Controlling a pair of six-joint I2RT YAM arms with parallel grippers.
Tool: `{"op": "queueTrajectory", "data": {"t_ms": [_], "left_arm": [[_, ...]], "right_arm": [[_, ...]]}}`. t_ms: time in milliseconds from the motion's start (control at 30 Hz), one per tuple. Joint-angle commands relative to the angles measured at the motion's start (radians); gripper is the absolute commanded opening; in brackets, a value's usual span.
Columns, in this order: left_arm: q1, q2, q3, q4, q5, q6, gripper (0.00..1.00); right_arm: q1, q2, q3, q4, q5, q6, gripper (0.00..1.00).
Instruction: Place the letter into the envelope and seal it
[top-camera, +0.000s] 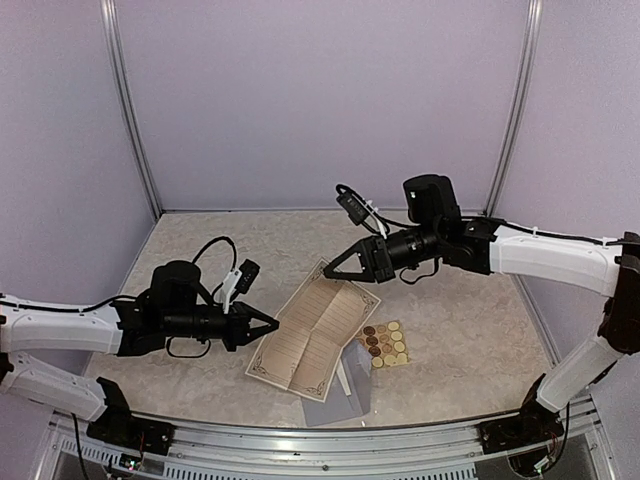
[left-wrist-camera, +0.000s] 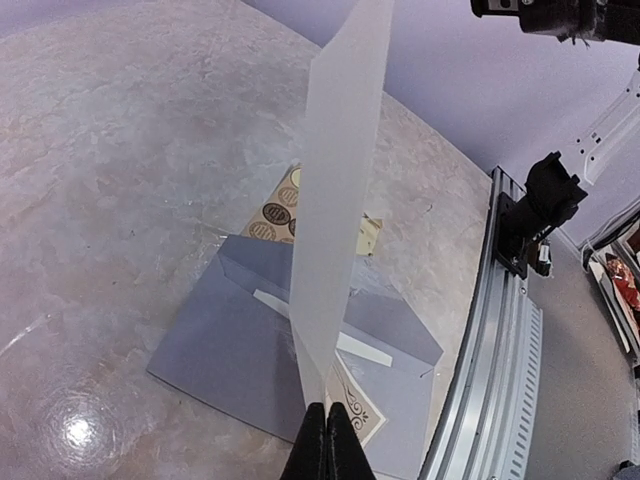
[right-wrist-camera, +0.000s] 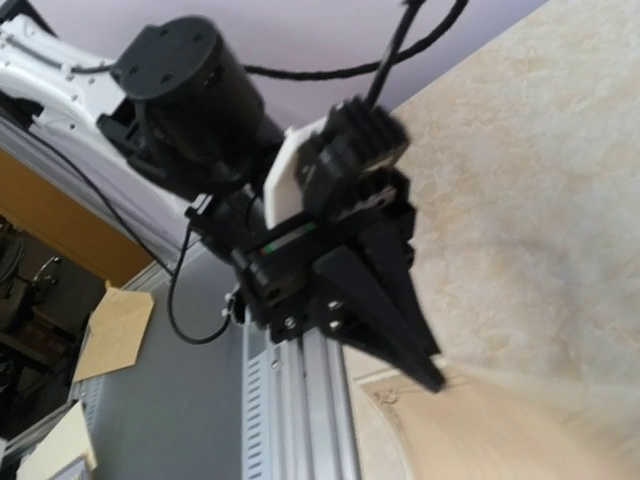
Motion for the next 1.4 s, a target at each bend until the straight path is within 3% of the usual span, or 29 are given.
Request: {"op": "queueTrajectory", "data": {"t_ms": [0, 233, 267, 400, 500, 733, 933, 1200, 1367], "left_arm": [[-0.006, -0.025, -0.014, 0.071, -0.003, -0.028, 0.0], [-0.007, -0.052, 0.0, 0.046, -0.009, -0.021, 0.0], [-0.006, -0.061, 0.004, 0.034, -0.014, -0.016, 0.0], [-0.006, -0.105, 0.03, -0.023, -0.019, 0.004, 0.0], [-0.008, -0.136, 0.055, -0.068, -0.018, 0.02, 0.0], [-0.017, -0.18, 0.083, -0.129, -0.024, 0.037, 0.0], [-0.023, -0.193, 0.092, -0.128, -0.025, 0.033, 0.0], [-0.025, -0.184, 0.12, -0.103, 0.021, 0.023, 0.0], [-0.025, -0.169, 0.158, -0.113, 0.072, 0.021, 0.0]], "right_arm": [[0.058, 0.008, -0.031, 0.026, -0.026, 0.019, 0.0], [0.103, -0.013, -0.052, 0.081, 0.005, 0.048, 0.0], [0.101, -0.035, -0.047, 0.071, 0.03, 0.04, 0.04], [0.078, -0.132, -0.019, 0.019, 0.117, -0.012, 0.44], [0.032, -0.201, -0.018, -0.007, 0.188, -0.034, 0.59], [-0.121, -0.233, -0.044, -0.036, 0.316, 0.007, 0.64], [-0.133, -0.134, -0.028, -0.092, 0.319, -0.054, 0.68], [-0.005, -0.081, -0.09, -0.112, 0.263, -0.218, 0.83], [0.08, -0.039, -0.101, -0.125, 0.175, -0.268, 0.86]]}}
